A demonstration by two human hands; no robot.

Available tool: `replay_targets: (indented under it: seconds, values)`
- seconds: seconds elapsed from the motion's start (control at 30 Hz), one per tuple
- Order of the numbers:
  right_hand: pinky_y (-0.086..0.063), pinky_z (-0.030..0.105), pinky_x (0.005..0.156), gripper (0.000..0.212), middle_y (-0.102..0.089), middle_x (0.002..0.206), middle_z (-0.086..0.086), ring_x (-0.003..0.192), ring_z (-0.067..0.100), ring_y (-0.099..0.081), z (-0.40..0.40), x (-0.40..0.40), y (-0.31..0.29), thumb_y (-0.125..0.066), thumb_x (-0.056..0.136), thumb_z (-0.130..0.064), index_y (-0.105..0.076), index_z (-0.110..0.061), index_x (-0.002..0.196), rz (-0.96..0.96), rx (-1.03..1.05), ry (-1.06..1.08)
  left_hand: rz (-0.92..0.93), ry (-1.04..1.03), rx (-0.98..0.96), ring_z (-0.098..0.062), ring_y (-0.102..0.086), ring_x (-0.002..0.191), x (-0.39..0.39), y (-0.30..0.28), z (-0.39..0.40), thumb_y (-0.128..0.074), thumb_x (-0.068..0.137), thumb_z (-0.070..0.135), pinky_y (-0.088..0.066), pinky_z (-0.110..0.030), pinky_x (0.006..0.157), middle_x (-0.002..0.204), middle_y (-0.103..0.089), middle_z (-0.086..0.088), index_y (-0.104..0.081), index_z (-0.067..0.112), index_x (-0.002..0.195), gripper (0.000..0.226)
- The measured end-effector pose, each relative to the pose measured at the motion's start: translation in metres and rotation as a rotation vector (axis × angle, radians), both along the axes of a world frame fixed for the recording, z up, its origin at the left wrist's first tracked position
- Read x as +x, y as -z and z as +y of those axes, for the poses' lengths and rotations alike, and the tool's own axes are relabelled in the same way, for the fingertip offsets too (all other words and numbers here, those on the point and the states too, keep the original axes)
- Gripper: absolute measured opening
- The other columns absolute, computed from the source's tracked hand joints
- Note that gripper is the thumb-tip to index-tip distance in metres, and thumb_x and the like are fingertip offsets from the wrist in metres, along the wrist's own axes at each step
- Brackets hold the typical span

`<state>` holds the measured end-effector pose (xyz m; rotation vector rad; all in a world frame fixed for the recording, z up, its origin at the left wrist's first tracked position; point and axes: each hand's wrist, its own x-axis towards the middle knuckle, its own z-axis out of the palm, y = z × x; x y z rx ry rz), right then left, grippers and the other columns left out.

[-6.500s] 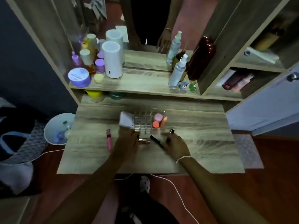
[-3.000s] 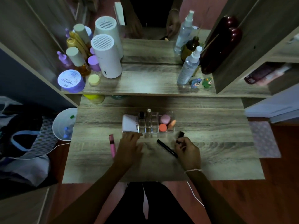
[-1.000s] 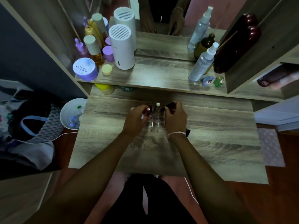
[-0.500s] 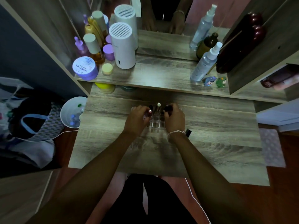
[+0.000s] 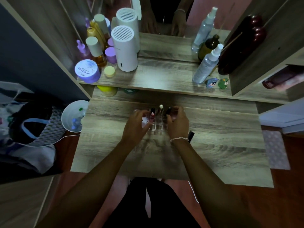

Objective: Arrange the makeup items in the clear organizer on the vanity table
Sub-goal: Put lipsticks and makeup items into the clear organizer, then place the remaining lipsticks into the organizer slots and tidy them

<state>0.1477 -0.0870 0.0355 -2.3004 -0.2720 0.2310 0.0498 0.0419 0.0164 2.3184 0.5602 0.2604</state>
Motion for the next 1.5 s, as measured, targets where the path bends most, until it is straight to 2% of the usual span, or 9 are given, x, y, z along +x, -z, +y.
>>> replay_targets:
  seconds: [0.17,0.37,0.6,0.8,0.87,1.0,1.2,1.37,1.5]
  values:
    - [-0.047,0.029,0.069,0.021,-0.066,0.091,0.007,0.079,0.021,-0.062,-0.010,-0.015,0.001,-0.065,0.084,-0.012,-0.052,-0.013,0.100,-0.035,0.014,0.027,-0.018,-0.050,0.034,-0.026,-0.059,0.104,-0.011,-0.002,-0.001,-0.068,0.087,0.022,-0.052,-0.034,0.083,0.121,-0.058,-0.014,-0.056,0.008,0.122,0.039]
    - [-0.041,0.024,0.068,0.025,-0.069,0.092,0.009,0.079,0.024,-0.066,-0.043,-0.043,0.017,-0.060,0.088,-0.016,-0.056,-0.012,0.112,-0.021,-0.045,-0.016,-0.066,0.019,0.107,-0.022,-0.061,0.088,-0.026,-0.001,-0.013,-0.063,0.088,0.016,-0.049,-0.029,0.071,0.108,-0.063,-0.012,-0.061,0.008,0.111,0.024]
    - [-0.049,0.034,0.065,0.007,-0.070,0.079,0.010,0.073,0.031,-0.066,-0.083,-0.058,0.036,-0.062,0.085,-0.019,-0.058,-0.014,0.089,0.006,-0.120,0.057,-0.022,0.250,0.171,-0.032,-0.063,0.086,-0.032,0.007,-0.039,-0.066,0.083,0.008,-0.052,-0.037,0.071,0.101,-0.065,-0.016,-0.064,0.005,0.108,0.025]
    - [-0.051,0.038,0.073,0.023,-0.062,0.099,0.012,0.087,0.031,-0.063,-0.112,-0.062,0.057,-0.066,0.082,-0.025,-0.058,-0.015,0.102,-0.016,-0.169,0.171,0.005,0.463,0.296,-0.034,-0.067,0.083,-0.043,0.026,-0.055,-0.071,0.076,0.005,-0.056,-0.038,0.068,0.095,-0.069,-0.018,-0.071,0.001,0.096,0.021]
    - [-0.051,0.039,0.077,0.033,-0.058,0.105,0.015,0.093,0.035,-0.060,-0.112,-0.059,0.059,-0.068,0.080,-0.025,-0.058,-0.015,0.110,-0.034,-0.173,0.168,0.000,0.486,0.348,-0.034,-0.068,0.091,-0.048,0.032,-0.052,-0.068,0.080,0.010,-0.056,-0.040,0.076,0.103,-0.069,-0.017,-0.071,0.004,0.099,0.019]
    - [-0.050,0.037,0.079,0.047,-0.052,0.111,0.017,0.101,0.035,-0.055,-0.114,-0.058,0.065,-0.069,0.080,-0.032,-0.055,-0.021,0.123,-0.070,-0.214,0.159,0.109,0.585,0.452,-0.035,-0.057,0.118,-0.056,0.045,-0.050,-0.051,0.086,0.031,-0.048,-0.046,0.097,0.128,-0.060,-0.019,-0.065,0.008,0.119,0.042]
    - [-0.052,0.046,0.078,0.068,-0.048,0.118,0.019,0.107,0.036,-0.052,-0.109,-0.044,0.064,-0.063,0.082,-0.052,-0.036,-0.021,0.136,-0.031,-0.246,0.196,0.242,0.613,0.537,-0.034,-0.053,0.125,-0.061,0.055,-0.049,-0.040,0.090,0.043,-0.044,-0.050,0.099,0.138,-0.054,-0.017,-0.059,0.010,0.129,0.055]
    - [-0.052,0.045,0.076,0.037,-0.047,0.119,0.019,0.101,0.039,-0.057,-0.108,-0.028,0.062,-0.061,0.087,-0.035,-0.051,-0.012,0.114,-0.002,-0.317,0.216,0.237,0.587,0.524,-0.033,-0.046,0.132,-0.065,0.060,-0.050,-0.040,0.092,0.042,-0.039,-0.051,0.105,0.144,-0.048,-0.016,-0.053,0.011,0.135,0.054]
    - [-0.049,0.040,0.077,0.030,-0.050,0.117,0.019,0.096,0.038,-0.057,-0.111,-0.028,0.061,-0.059,0.088,-0.029,-0.054,-0.007,0.108,0.022,-0.236,0.262,0.227,0.574,0.495,-0.033,-0.045,0.133,-0.070,0.063,-0.045,-0.040,0.093,0.041,-0.038,-0.050,0.106,0.144,-0.047,-0.016,-0.051,0.010,0.136,0.055]
